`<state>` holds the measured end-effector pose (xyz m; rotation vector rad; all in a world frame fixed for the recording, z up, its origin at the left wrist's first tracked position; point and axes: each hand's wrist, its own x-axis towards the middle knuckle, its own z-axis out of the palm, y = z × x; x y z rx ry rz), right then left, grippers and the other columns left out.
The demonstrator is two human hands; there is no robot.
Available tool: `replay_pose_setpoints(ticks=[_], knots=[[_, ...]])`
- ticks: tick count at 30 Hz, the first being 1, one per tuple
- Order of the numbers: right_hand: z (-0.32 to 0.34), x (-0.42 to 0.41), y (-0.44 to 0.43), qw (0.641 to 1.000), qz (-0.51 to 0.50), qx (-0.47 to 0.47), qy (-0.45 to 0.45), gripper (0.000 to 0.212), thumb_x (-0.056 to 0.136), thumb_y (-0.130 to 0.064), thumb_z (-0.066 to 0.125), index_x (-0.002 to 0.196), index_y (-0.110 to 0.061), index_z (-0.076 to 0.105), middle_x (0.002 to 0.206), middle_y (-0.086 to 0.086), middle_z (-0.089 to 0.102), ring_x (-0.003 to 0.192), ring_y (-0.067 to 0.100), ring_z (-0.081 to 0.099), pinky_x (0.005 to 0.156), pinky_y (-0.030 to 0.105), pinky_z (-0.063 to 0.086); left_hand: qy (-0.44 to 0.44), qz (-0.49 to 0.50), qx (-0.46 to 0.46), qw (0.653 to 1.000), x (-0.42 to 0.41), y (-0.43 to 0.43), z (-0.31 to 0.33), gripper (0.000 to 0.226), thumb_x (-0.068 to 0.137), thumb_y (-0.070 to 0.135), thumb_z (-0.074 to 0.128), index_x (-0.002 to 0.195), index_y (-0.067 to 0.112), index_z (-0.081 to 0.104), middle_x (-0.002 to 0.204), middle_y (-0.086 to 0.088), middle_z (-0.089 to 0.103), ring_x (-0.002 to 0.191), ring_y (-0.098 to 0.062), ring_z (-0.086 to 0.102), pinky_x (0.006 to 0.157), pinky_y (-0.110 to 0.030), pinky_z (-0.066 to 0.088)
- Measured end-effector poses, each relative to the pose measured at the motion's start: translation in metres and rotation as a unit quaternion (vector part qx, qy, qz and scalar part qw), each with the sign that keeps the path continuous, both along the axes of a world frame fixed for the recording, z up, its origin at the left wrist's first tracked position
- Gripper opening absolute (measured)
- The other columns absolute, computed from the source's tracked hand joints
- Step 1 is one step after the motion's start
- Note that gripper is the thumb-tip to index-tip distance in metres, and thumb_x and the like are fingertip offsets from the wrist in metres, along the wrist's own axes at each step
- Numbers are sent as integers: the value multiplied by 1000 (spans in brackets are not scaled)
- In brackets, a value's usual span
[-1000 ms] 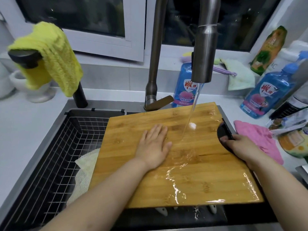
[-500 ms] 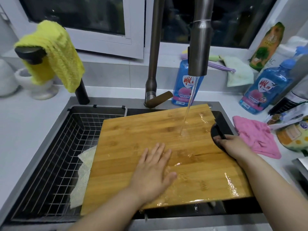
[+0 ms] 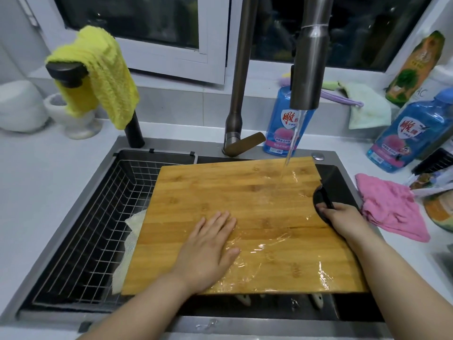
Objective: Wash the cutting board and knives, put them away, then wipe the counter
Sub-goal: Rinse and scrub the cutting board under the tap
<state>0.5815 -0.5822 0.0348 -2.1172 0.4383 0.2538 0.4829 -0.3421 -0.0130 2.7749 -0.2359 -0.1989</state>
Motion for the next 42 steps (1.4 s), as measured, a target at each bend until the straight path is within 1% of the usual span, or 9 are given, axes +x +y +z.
replay_pose_setpoints(ticks=[2, 5, 10, 14, 18, 23, 27, 36, 42], knots=[[-1, 1, 1, 1000, -6, -1, -4, 19, 92, -9, 49, 103, -13, 64, 98, 6, 57, 93, 19, 48, 80, 25, 30, -14, 57, -1, 998, 9, 24, -4, 84, 62, 77, -15, 135, 35, -13, 142, 16, -20, 133, -2, -19, 109, -26, -15], [-3, 3, 3, 1000, -16, 0, -5, 22, 92, -8, 50, 108, -8, 64, 99, 8, 57, 94, 19, 48, 79, 25, 31, -8, 237, -11, 971, 26, 71, -8, 66, 91, 55, 21, 146, 20, 8, 155, 1, 4, 143, -16, 3, 118, -37, 6], [-4, 5, 7, 1000, -22, 9, 3, 22, 91, -7, 50, 108, -6, 64, 100, 11, 59, 92, 19, 49, 63, 24, 36, 78, 387, -174, 902, 41, 90, -5, 69, 91, 48, 41, 146, 15, 13, 146, -11, 35, 129, -32, 40, 101, -45, 36], [-7, 6, 7, 1000, -13, 13, 18, 24, 94, -12, 48, 113, -6, 62, 99, 9, 58, 93, 19, 49, 73, 26, 35, 101, 447, -288, 841, 51, 98, -2, 57, 91, 44, 45, 127, 0, 46, 125, -21, 54, 112, -37, 53, 91, -39, 41], [-12, 8, 15, 999, 15, -5, 43, 30, 97, -18, 43, 119, -3, 57, 93, 8, 57, 91, 23, 51, 77, 28, 37, 99, 438, -300, 842, 50, 105, -1, 54, 93, 42, 41, 119, -4, 51, 119, -24, 57, 107, -39, 54, 87, -37, 40], [-21, 16, 36, 978, 56, -201, -6, 45, 98, -27, 36, 140, -10, 34, 137, 15, 46, 125, 31, 42, 96, 39, 37, 87, 463, -304, 828, 45, 112, 1, 54, 94, 40, 37, 120, -6, 50, 122, -26, 54, 112, -40, 51, 90, -38, 38], [-24, 14, 75, 908, 139, -386, -89, 57, 98, -39, 27, 148, -15, 12, 157, 11, 7, 145, 27, 3, 118, 40, 1, 90, 468, -314, 821, 43, 112, 2, 53, 95, 38, 35, 120, -7, 50, 121, -27, 55, 112, -40, 51, 86, -37, 36], [-48, -75, 167, 781, 540, -295, -108, 63, 82, -61, -5, 132, -27, -22, 140, 0, -33, 128, 17, -34, 100, 37, -29, 73, 464, -300, 830, 42, 116, 5, 52, 95, 39, 36, 117, -6, 51, 118, -26, 56, 108, -40, 52, 89, -40, 39], [-50, -45, 72, 870, 309, -380, -54, 72, 82, -62, -3, 143, -24, -14, 153, -3, -18, 137, 9, -22, 112, 29, -15, 57, 452, -290, 841, 42, 114, 7, 52, 96, 37, 36, 118, -8, 50, 116, -27, 56, 94, -36, 52, 84, -38, 37]])
